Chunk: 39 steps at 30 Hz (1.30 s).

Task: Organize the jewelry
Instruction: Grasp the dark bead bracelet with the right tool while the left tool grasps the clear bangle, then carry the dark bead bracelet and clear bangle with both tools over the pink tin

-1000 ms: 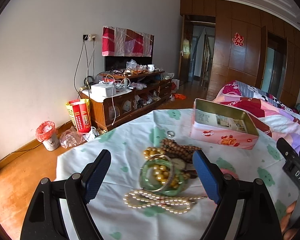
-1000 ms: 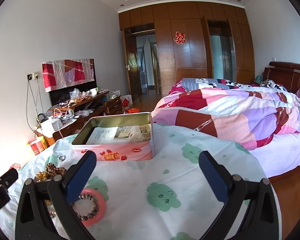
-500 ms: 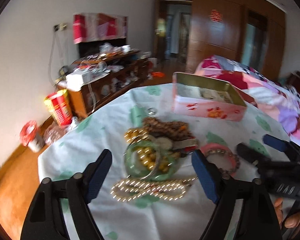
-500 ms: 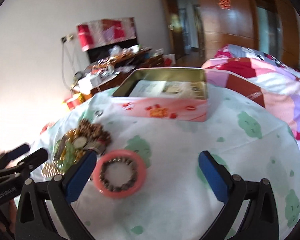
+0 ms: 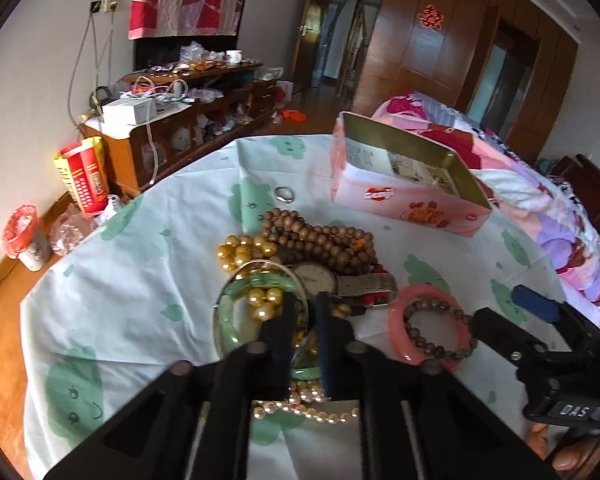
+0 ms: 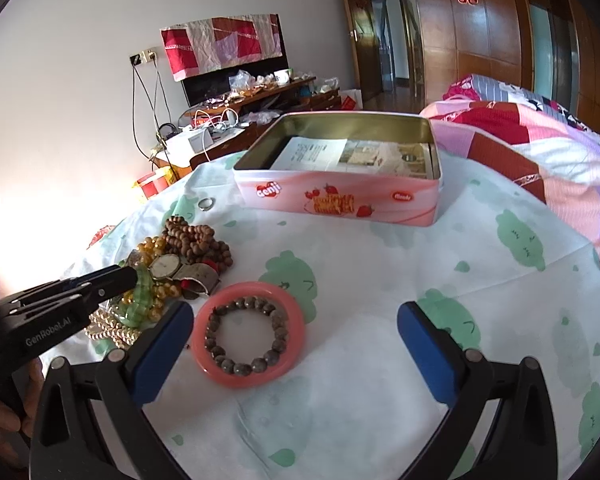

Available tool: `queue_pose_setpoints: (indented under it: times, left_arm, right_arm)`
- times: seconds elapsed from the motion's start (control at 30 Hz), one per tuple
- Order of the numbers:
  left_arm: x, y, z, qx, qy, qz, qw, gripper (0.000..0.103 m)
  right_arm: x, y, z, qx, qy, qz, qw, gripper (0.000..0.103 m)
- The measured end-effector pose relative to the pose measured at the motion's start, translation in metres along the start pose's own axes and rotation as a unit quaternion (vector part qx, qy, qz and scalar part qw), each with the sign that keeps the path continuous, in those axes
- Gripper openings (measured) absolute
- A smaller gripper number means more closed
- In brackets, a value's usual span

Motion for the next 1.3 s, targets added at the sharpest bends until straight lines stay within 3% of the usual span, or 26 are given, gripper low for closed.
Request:
queue_pose_setpoints:
  times: [0.1, 0.23, 0.4, 0.5, 0.67, 0.7, 0.73, 0.77, 0.9, 1.1, 1.3]
  left_arm:
    - [0.000, -0.001, -0.002, -0.004, 0.003, -0.003, 1.0000, 0.005]
    - [0.003, -0.012, -0.023, -0.051, 0.040, -0.039, 0.9972, 0.005]
    - [0.008, -0.012, -0.049, -0.088, 0.080, -0.049, 0.9917, 0.005]
    - [0.011, -0.004, -0.054, -0.092, 0.087, -0.041, 0.9911, 0.005]
    - [0.006, 0.008, -0.045, -0.075, 0.076, -0.022, 0.9940, 0.005]
    - [0.004, 0.008, -0.042, -0.075, 0.071, -0.024, 0.9944, 0.005]
    - [0.003, 0.007, -0.041, -0.078, 0.066, -0.027, 0.9944, 0.005]
    - [0.002, 0.008, -0.040, -0.080, 0.063, -0.028, 0.9944, 0.005]
    - [0.000, 0.011, -0.036, -0.072, 0.061, -0.021, 0.9953, 0.005]
    - [-0.002, 0.011, -0.038, -0.074, 0.060, -0.028, 0.9950, 0.005]
    - [0.000, 0.025, -0.037, -0.080, 0.061, -0.010, 0.9949, 0.005]
  right_arm:
    - [0.000, -0.002, 0.003, 0.006, -0.005, -0.005, 1.000, 0.103]
    - [0.001, -0.010, 0.008, 0.012, -0.020, -0.025, 0.999, 0.103]
    - [0.002, -0.023, 0.020, 0.013, -0.052, -0.062, 0.997, 0.103]
    - [0.001, -0.031, 0.033, 0.020, -0.085, -0.083, 0.993, 0.088]
    - [-0.001, -0.028, 0.031, 0.035, -0.083, -0.076, 0.993, 0.079]
    - [-0.001, -0.025, 0.029, 0.038, -0.077, -0.068, 0.994, 0.071]
    - [-0.001, -0.017, 0.026, 0.037, -0.071, -0.048, 0.996, 0.031]
    - [-0.002, -0.014, 0.027, 0.026, -0.074, -0.040, 0.996, 0.023]
    - [-0.008, 0.010, 0.026, 0.080, -0.055, 0.029, 0.995, 0.023]
    - [-0.008, 0.013, 0.022, 0.085, -0.039, 0.036, 0.995, 0.023]
    - [0.003, 0.019, -0.017, 0.072, 0.055, 0.043, 0.995, 0.019]
Point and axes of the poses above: each gripper's, at about its wrist camera, not at the fingertips, and z roughly the way its jaws point, y to its right, x to its top, the point moved 1 cm from there along z, roughly the way its jaws point, and after that the axes turned 15 degrees about -z, right-handed, at the moved point
